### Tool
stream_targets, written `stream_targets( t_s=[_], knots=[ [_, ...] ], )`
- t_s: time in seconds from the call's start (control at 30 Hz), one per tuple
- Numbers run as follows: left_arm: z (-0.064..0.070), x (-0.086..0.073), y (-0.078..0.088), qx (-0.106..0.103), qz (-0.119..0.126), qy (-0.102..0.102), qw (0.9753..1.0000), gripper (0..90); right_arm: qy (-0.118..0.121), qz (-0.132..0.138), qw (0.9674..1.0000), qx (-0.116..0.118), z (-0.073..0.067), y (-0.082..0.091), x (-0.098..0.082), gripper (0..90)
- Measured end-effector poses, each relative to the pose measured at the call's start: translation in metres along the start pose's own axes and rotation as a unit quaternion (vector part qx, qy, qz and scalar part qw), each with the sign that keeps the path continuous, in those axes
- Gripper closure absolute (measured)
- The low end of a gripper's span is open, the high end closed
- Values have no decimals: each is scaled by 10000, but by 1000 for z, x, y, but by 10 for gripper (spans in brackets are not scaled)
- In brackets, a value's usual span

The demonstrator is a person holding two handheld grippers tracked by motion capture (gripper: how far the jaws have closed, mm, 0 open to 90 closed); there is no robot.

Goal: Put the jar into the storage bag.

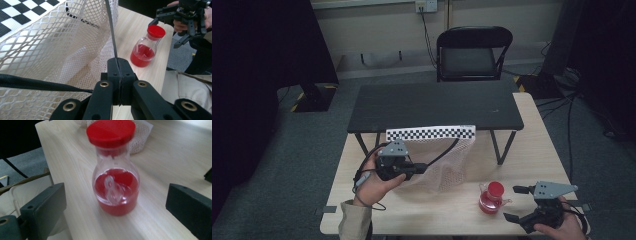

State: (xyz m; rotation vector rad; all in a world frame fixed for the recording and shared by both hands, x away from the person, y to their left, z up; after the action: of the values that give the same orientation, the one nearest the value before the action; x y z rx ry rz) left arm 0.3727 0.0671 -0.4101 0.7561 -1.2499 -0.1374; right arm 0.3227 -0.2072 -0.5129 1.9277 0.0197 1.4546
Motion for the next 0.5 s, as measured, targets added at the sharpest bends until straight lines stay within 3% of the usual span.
stream_targets(
  t_s=[0.5],
  knots=[
    [0,-1,-1,-9,18,7,10000,894,37,294,9996,-8,-11,-22,23,147]
  ],
)
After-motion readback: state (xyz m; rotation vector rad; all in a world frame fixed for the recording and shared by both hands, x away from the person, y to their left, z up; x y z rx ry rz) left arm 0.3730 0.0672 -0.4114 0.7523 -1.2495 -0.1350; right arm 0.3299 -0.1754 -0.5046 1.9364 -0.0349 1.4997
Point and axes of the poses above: each handheld gripper's, and its own axes: y roughly backward along the jaws, x roughly out of its top, z roughly to its right, the point moved 10 cm from there along -y, roughly forward along the jaws, and after that the axes turned 1 degree about -z, right-handed, at the moved point
